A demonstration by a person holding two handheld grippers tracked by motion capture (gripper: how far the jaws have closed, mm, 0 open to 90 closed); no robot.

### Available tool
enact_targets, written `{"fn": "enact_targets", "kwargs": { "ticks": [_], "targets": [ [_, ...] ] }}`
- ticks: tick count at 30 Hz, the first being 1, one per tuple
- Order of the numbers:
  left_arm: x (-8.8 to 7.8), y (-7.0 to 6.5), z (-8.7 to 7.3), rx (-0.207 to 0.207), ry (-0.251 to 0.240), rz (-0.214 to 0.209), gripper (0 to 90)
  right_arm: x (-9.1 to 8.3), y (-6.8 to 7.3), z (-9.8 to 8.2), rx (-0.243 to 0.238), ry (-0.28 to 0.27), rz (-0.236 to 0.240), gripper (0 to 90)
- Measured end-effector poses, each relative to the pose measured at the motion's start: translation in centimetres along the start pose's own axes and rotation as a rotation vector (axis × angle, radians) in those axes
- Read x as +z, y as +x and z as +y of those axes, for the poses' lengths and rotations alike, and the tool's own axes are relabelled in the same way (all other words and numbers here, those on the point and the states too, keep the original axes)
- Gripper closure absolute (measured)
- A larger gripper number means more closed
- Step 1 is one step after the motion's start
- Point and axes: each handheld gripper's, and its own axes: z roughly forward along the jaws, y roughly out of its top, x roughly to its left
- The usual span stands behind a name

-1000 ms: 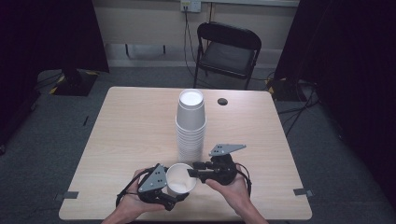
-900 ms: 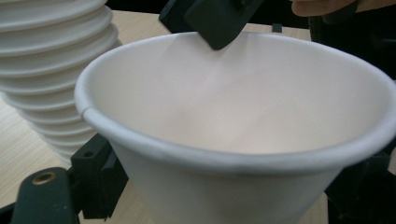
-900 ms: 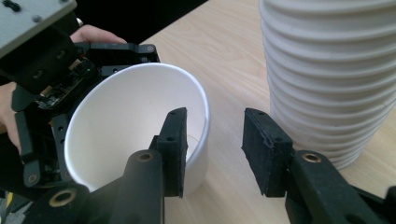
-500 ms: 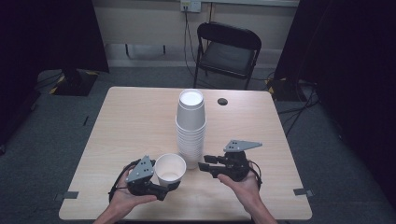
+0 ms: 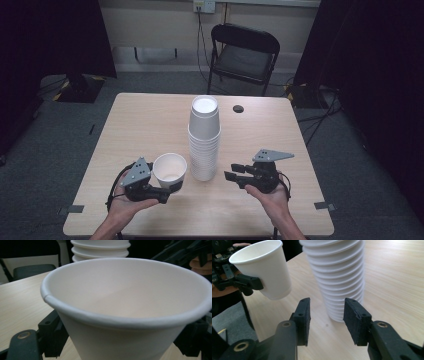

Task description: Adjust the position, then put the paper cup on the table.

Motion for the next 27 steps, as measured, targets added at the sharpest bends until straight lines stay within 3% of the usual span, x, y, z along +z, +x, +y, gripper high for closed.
{"fn": "enact_targets", "kwargs": {
  "ticks": [7, 17, 20, 24, 27],
  "targets": [
    [-0.4, 1.8, 0.4, -0.049, -0.015, 0.063, 14.8, -0.9, -0.7, -0.6, 0.023, -0.014, -0.05, 50.8],
    [-0.3, 4.5, 1.0, -0.037, -0.018, 0.106, 14.6, -2.2, -2.2, -2.6, 0.045, -0.001, -0.094, 46.5],
    [0.0, 5.5, 1.4, -0.037, -0.022, 0.136, 14.7, -2.2, -2.6, -3.4, 0.057, 0.004, -0.102, 46.2],
    [0.0, 7.0, 1.4, -0.082, -0.058, 0.203, 14.7, -2.2, -3.0, -3.9, 0.061, 0.009, -0.102, 45.0],
    [0.2, 8.1, 1.0, -0.102, -0.045, 0.238, 14.7, -2.3, -3.3, -4.0, 0.06, -0.001, -0.099, 44.1]
  ]
}}
